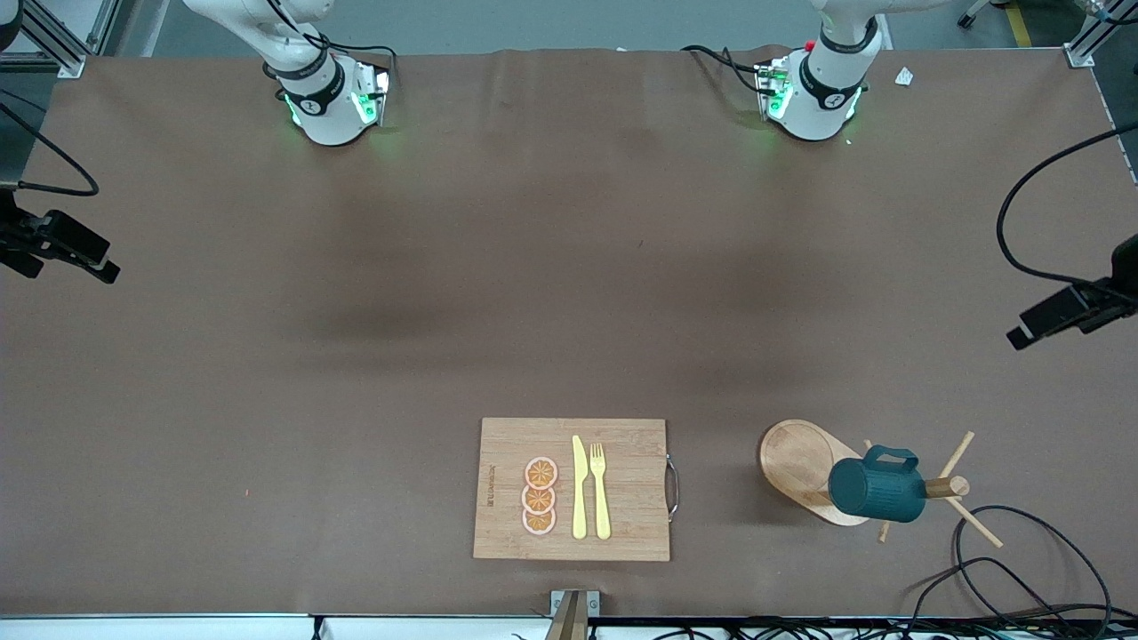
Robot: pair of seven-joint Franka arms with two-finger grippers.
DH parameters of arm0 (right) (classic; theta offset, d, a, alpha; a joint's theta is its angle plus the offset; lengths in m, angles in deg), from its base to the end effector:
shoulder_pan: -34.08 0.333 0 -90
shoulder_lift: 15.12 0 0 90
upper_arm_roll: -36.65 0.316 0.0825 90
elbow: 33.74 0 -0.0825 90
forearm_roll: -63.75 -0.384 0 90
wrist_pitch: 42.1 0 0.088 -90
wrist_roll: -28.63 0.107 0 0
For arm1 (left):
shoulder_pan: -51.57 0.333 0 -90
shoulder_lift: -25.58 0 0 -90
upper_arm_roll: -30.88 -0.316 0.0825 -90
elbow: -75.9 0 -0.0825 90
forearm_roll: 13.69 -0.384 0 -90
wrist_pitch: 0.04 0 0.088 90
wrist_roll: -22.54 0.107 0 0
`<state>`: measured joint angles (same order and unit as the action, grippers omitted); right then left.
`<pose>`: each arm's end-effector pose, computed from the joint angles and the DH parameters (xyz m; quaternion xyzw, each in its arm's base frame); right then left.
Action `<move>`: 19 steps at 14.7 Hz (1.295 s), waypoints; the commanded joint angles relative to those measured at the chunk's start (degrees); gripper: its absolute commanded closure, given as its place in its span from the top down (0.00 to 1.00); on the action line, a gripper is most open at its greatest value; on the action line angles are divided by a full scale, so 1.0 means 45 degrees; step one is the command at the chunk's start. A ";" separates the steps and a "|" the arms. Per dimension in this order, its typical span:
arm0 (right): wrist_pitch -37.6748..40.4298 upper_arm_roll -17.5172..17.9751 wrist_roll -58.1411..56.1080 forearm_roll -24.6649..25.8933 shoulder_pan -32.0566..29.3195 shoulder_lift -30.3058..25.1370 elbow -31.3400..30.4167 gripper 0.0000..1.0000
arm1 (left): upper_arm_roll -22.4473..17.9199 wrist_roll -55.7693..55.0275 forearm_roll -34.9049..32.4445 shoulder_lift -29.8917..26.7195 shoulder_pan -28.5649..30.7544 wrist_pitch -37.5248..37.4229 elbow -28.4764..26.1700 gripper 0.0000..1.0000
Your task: Transfer cup from left to right arm and place
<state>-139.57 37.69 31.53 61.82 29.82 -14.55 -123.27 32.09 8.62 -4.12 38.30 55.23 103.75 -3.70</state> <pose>0.5701 -0.0289 0.6352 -0.9963 0.0544 -0.0643 0.0167 0.6446 0.0154 0.6038 0.9795 0.1532 0.0906 0.0944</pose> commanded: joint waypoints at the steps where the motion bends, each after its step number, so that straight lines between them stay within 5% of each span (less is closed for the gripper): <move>1: -0.0099 0.0064 -0.0136 -0.0021 -0.0068 -0.0400 -0.0398 1.00 | 0.0003 -0.0344 0.0626 0.0571 0.0260 0.0508 0.0405 1.00; 19: -0.0119 0.0064 -0.0136 -0.0021 -0.0088 -0.0381 -0.0398 1.00 | 0.0061 -0.3191 0.1877 0.1763 0.0047 0.2558 0.0210 1.00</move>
<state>-139.57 37.69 31.52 61.82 29.82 -14.55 -123.27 32.30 -2.82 3.24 44.96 56.01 113.52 -3.51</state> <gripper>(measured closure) 0.000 0.000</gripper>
